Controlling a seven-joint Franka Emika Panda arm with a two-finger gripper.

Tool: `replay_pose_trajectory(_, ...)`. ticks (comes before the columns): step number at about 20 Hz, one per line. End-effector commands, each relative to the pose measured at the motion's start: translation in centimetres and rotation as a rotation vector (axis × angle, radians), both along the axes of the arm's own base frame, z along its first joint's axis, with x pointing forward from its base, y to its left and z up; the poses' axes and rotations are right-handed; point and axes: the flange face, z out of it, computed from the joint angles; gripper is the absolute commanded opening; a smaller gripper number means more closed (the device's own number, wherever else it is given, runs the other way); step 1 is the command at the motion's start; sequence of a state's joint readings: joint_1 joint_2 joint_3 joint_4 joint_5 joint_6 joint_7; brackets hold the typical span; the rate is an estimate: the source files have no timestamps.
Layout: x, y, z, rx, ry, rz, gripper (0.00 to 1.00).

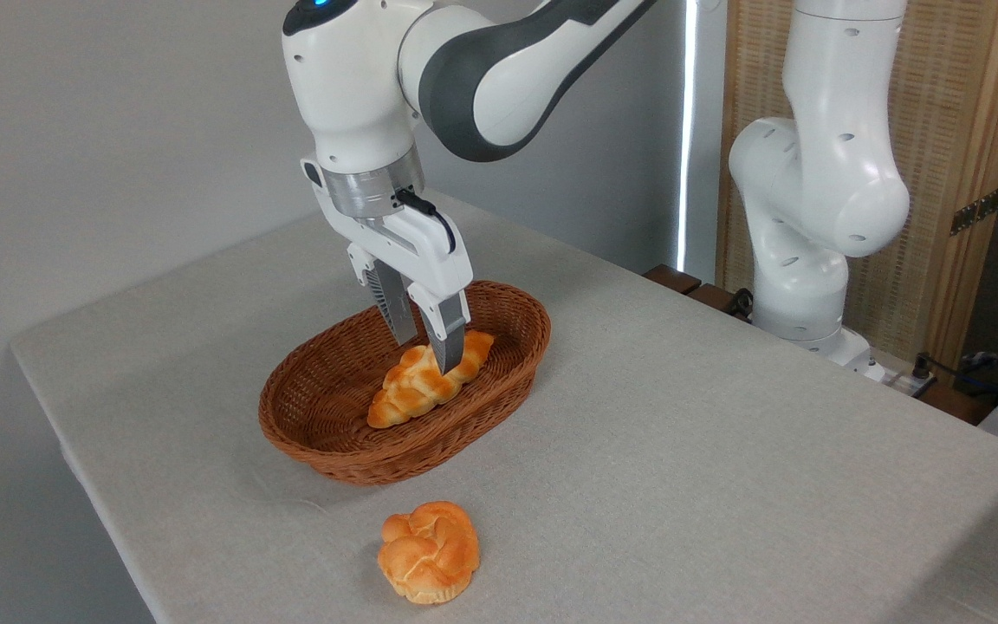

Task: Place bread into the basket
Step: 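Open the gripper to release the roll and raise it away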

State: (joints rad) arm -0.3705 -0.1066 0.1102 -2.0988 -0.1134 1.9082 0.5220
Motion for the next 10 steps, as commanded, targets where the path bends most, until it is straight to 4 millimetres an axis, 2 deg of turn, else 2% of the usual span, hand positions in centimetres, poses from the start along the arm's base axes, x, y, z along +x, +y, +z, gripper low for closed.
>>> replay_pose_trajectory(1, 0.2, 0.6, 1.4, 0.002, -0.022, 0.021, 1.0)
replay_pose_trajectory(4, 1.2, 1.7, 4.9, 0.006, -0.082, 0.023, 1.0)
replay_pose_trajectory(6, 2.1, 3.8, 7.2, 0.082, -0.133, 0.031, 1.0)
replay_pose_trajectory(9, 2.9, 7.4, 11.3, 0.101, -0.12, 0.09, 1.0)
replay_pose_trajectory(10, 3.3, 8.7, 11.9, 0.102, -0.117, 0.112, 1.0)
